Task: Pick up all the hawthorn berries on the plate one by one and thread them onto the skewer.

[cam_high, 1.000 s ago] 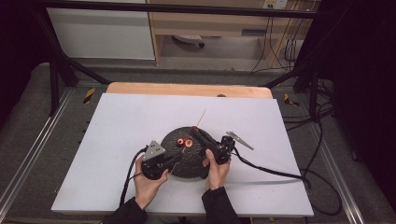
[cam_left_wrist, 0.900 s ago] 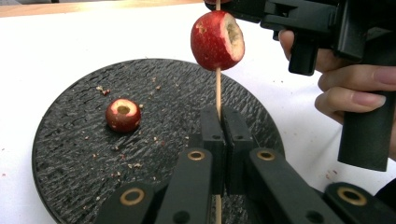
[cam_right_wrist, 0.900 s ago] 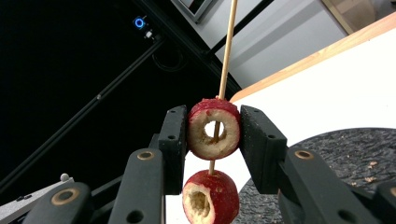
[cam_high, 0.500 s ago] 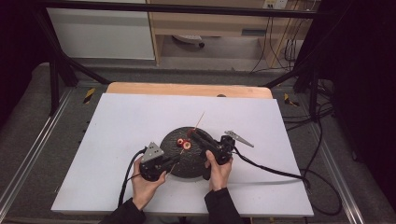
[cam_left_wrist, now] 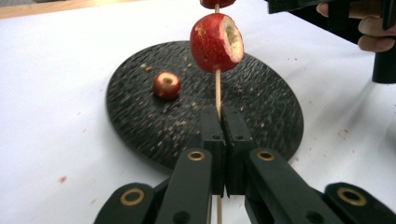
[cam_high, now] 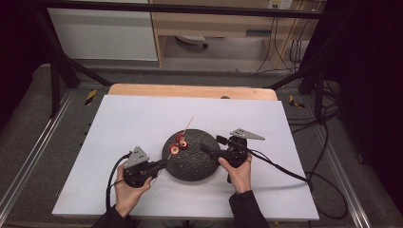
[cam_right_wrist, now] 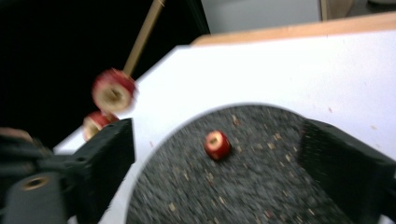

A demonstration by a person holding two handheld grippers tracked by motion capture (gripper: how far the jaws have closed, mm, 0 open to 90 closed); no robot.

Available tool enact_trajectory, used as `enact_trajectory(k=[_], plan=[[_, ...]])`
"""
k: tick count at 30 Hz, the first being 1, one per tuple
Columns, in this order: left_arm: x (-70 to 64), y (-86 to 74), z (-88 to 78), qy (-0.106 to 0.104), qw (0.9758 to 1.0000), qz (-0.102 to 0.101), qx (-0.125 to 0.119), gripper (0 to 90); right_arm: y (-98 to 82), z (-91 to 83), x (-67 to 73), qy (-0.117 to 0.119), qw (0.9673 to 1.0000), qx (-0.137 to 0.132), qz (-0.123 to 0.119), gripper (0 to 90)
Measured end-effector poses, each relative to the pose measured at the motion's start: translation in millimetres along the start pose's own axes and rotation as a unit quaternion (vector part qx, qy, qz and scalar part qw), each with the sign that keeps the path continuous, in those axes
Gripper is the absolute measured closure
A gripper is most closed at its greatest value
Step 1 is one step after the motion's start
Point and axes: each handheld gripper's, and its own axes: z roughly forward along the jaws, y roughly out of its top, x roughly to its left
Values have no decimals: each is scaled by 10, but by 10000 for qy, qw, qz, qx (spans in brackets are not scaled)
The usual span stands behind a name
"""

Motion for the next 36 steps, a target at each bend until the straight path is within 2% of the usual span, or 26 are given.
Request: enact_trajectory(k=[2, 7, 15, 19, 23, 26, 36], plan=[[43, -29, -56, 17, 10000, 4, 47, 887, 2, -6, -20, -65, 9996, 237, -130, 74], [174, -124, -194, 116, 9998, -42, 157, 887, 3, -16, -43, -68, 9973, 624, -386, 42], [357, -302, -316, 203, 9993, -144, 267, 887, 5, 0, -68, -183, 9916, 1108, -642, 28], [439, -372, -379, 222, 9991, -174, 313, 887, 23, 20, -79, -229, 9894, 1261, -682, 30], [491, -427, -432, 225, 9989, -214, 348, 886, 56, 78, -43, -321, 9835, 1497, -963, 31], [497, -442, -445, 192, 9989, -198, 371, 886, 99, 135, -7, -305, 9814, 1608, -1003, 39], [525, -511, -472, 189, 9987, -174, 448, 886, 288, 373, 140, -376, 9711, 1963, -1303, 86]])
